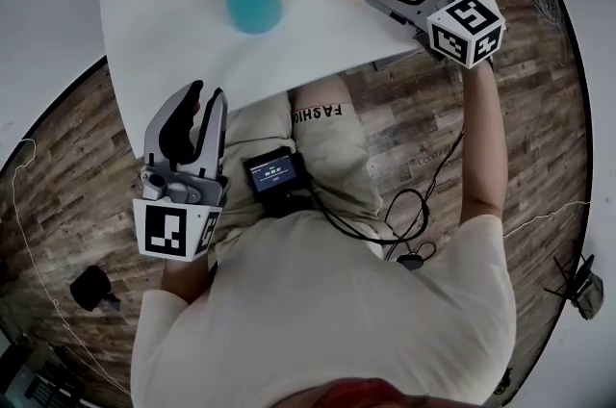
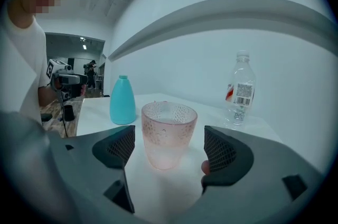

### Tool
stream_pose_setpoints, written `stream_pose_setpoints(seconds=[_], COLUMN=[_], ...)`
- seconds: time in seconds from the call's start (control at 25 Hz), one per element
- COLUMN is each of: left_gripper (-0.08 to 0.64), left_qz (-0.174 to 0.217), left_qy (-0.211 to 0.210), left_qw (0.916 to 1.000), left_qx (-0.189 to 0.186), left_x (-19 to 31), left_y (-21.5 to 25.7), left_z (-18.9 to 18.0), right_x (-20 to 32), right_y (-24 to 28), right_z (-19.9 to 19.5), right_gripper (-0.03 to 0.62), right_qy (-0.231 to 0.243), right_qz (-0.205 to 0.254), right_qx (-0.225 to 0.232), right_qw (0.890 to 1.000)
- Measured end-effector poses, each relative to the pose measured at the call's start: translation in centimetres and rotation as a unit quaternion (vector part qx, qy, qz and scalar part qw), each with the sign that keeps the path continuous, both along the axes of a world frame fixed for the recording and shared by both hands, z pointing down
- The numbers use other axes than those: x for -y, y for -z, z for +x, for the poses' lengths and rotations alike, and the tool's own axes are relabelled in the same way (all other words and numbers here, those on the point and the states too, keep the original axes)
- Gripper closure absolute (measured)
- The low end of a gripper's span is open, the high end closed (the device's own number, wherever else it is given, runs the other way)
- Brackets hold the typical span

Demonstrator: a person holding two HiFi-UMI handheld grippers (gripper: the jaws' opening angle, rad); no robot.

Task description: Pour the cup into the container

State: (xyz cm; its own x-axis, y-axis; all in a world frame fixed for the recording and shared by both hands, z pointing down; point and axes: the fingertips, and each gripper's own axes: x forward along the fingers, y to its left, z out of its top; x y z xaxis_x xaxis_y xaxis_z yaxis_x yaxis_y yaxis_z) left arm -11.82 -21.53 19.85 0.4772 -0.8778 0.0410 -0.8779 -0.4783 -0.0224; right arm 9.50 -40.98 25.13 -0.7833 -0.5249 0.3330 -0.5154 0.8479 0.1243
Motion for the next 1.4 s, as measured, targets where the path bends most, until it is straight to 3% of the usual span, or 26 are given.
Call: stream_pose_setpoints(seconds=[0.56,0.96,1.4], left_gripper=[0.456,0.456,0.456], left_qz=[0.000,0.001,0.002], left_qy=[0.013,0.023,0.025], left_qw=[0.9999,0.9997,0.9997], left_qx=[0.006,0.008,0.004], left_x=[-0.5,-0.8,-1.0], left_y=[0.0,0.2,0.2], left_z=[-0.9,-1.4,-2.0], right_x=[0.4,1.0,0.2], right_y=[-0.9,-0.7,0.4], right_z=[-2.0,-1.9,-3.1], right_gripper=[0.202,0.213,0.219], right_qy=[0.058,0.033,0.011], right_qz=[-0.013,0.005,0.022], right_qx=[-0.009,-0.006,-0.035], right_qw=[0.998,0.999,0.999])
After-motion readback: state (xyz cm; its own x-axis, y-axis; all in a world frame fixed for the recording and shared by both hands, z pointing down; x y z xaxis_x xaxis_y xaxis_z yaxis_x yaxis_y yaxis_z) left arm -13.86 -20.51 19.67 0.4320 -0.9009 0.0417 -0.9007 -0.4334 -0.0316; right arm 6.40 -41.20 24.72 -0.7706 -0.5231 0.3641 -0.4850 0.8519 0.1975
